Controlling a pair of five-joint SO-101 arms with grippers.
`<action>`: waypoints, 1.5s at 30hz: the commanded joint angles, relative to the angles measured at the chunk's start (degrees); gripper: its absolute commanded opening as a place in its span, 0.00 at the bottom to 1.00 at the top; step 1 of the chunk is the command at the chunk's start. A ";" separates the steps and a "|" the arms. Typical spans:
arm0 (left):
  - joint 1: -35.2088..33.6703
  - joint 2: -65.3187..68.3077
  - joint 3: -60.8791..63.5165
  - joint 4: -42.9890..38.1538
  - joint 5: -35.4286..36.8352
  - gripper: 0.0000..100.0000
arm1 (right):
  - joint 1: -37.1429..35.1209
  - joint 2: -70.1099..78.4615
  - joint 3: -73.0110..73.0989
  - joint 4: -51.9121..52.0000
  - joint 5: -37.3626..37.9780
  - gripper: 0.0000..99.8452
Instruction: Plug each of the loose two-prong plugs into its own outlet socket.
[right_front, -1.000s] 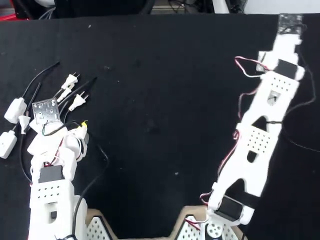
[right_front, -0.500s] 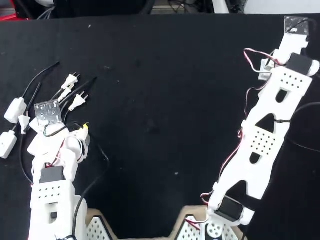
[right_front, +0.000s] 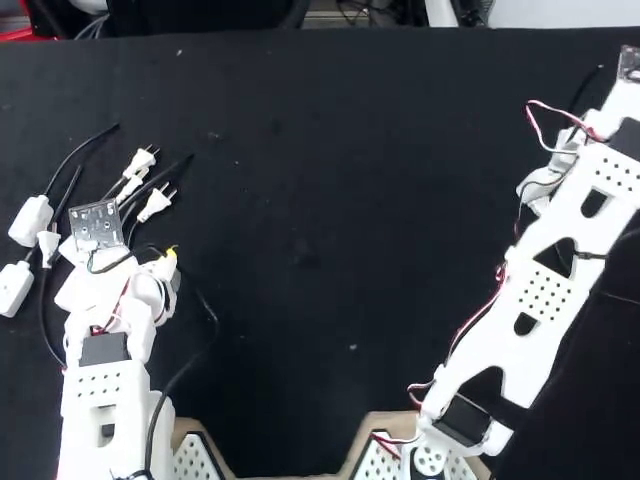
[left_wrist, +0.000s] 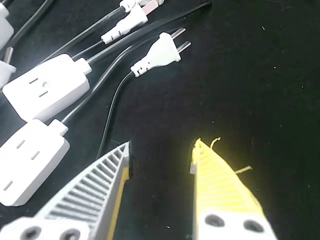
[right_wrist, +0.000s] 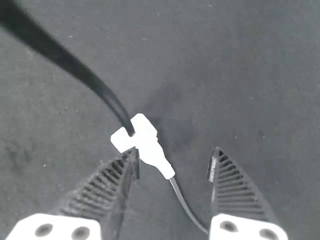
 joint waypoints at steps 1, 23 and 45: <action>0.66 -0.88 -0.66 -0.88 0.00 0.20 | 0.18 -4.35 2.86 1.85 -0.53 0.22; 0.66 -0.88 -0.66 -0.88 -0.09 0.20 | -5.19 0.84 3.56 -4.48 3.78 0.22; 0.66 -0.88 -0.66 -0.88 -0.18 0.20 | -5.98 2.15 -3.56 1.67 -1.32 0.22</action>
